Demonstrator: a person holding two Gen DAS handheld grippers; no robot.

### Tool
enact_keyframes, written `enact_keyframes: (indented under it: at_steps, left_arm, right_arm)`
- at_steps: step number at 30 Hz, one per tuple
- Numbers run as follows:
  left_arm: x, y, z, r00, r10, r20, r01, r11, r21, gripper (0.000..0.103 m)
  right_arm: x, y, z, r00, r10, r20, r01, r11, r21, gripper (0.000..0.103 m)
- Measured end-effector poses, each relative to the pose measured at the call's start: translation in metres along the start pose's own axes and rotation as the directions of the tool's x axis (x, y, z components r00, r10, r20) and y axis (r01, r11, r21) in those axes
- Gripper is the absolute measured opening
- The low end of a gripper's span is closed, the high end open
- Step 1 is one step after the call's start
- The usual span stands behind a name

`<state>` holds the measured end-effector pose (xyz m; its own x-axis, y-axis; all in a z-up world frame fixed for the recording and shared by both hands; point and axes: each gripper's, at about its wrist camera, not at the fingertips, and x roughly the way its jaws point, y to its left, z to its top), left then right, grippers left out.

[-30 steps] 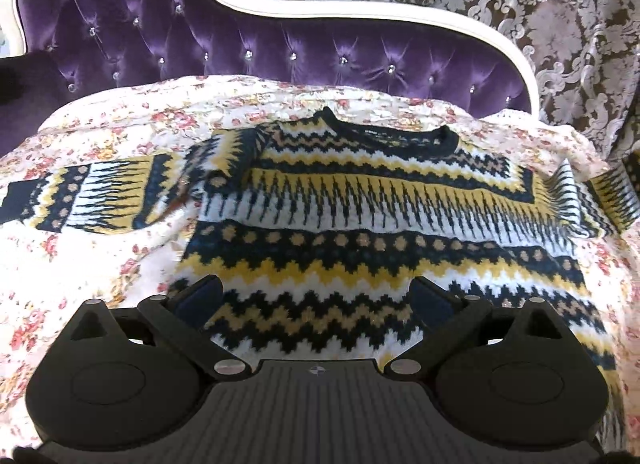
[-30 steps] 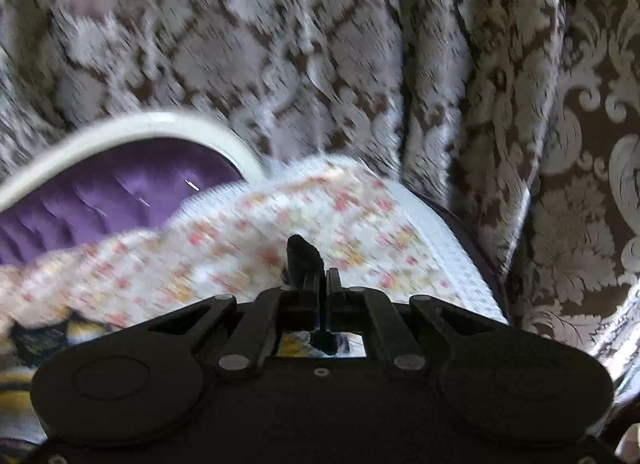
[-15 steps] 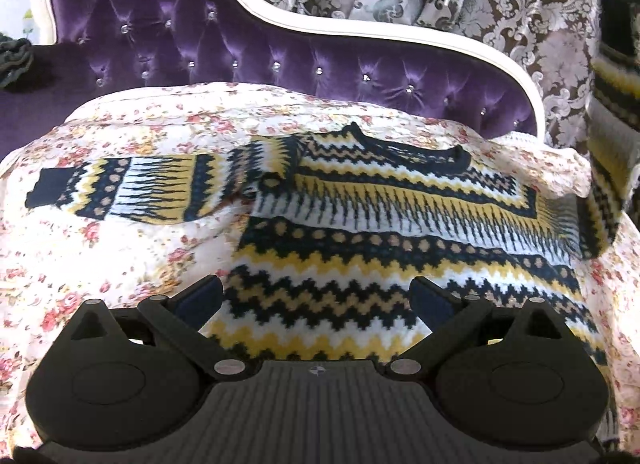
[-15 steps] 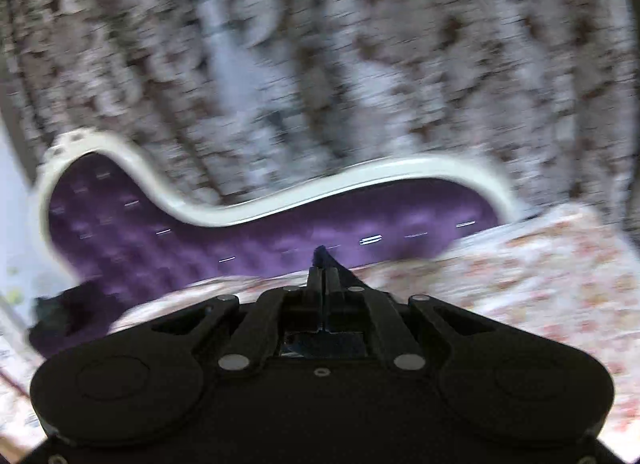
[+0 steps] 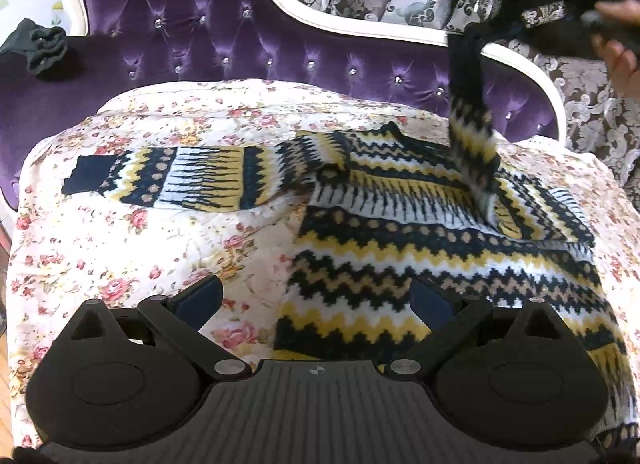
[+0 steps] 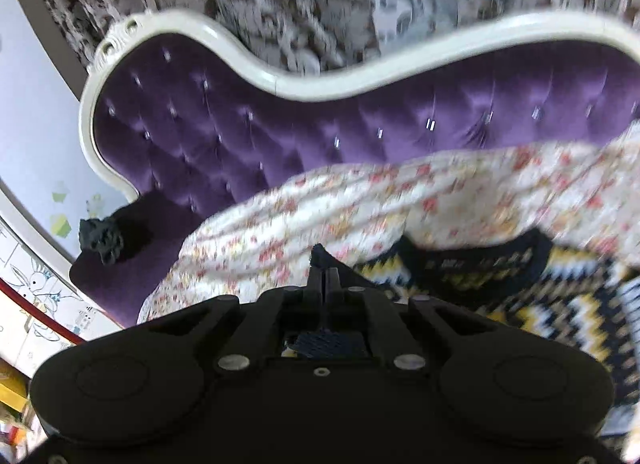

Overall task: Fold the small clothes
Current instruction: 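Lift the held sleeve with the right gripper and fold it across the body, then lower the sleeve onto the sweater body and open the right gripper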

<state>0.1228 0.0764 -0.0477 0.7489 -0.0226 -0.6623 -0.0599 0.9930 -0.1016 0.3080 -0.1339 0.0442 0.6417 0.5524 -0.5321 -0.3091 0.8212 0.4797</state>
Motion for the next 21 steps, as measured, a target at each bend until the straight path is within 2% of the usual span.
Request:
enact_keyframes:
  at_steps: [5, 9, 10, 11, 12, 17, 21]
  left_arm:
    - [0.002, 0.003, 0.0, 1.0, 0.006, -0.008, -0.006, 1.0, -0.003, 0.101]
    - [0.002, 0.004, 0.001, 1.0, 0.01, -0.011, -0.01, 1.0, 0.001, 0.101]
    - [0.003, 0.004, 0.001, 1.0, 0.011, -0.012, -0.011, 1.0, 0.003, 0.101]
    - [0.003, 0.005, 0.001, 1.0, 0.014, -0.012, -0.014, 1.0, 0.005, 0.101]
    - [0.003, 0.005, 0.002, 1.0, 0.016, -0.013, -0.016, 1.0, 0.008, 0.101]
    - [0.004, 0.0, 0.011, 1.0, 0.019, -0.001, -0.019, 0.999, 0.044, 0.101]
    - [0.006, -0.014, 0.028, 1.0, 0.003, 0.019, -0.004, 0.997, 0.073, 0.101]
  right_arm:
    - [0.034, -0.003, -0.022, 0.999, 0.009, -0.038, -0.008, 1.0, 0.024, 0.007]
    - [0.052, -0.004, -0.033, 0.998, 0.036, -0.046, -0.035, 0.999, 0.026, 0.021]
    - [0.054, -0.005, -0.034, 0.998, 0.049, -0.047, -0.048, 0.998, 0.031, 0.031]
    - [0.053, -0.006, -0.036, 0.997, 0.064, -0.044, -0.062, 0.997, 0.038, 0.056]
    - [0.055, -0.007, -0.036, 0.997, 0.069, -0.037, -0.067, 0.997, 0.041, 0.071]
    - [0.033, -0.023, -0.037, 0.998, 0.069, 0.014, -0.069, 0.997, 0.016, 0.072]
    - [-0.001, -0.057, -0.039, 0.998, 0.015, 0.053, -0.018, 0.999, 0.044, 0.073]
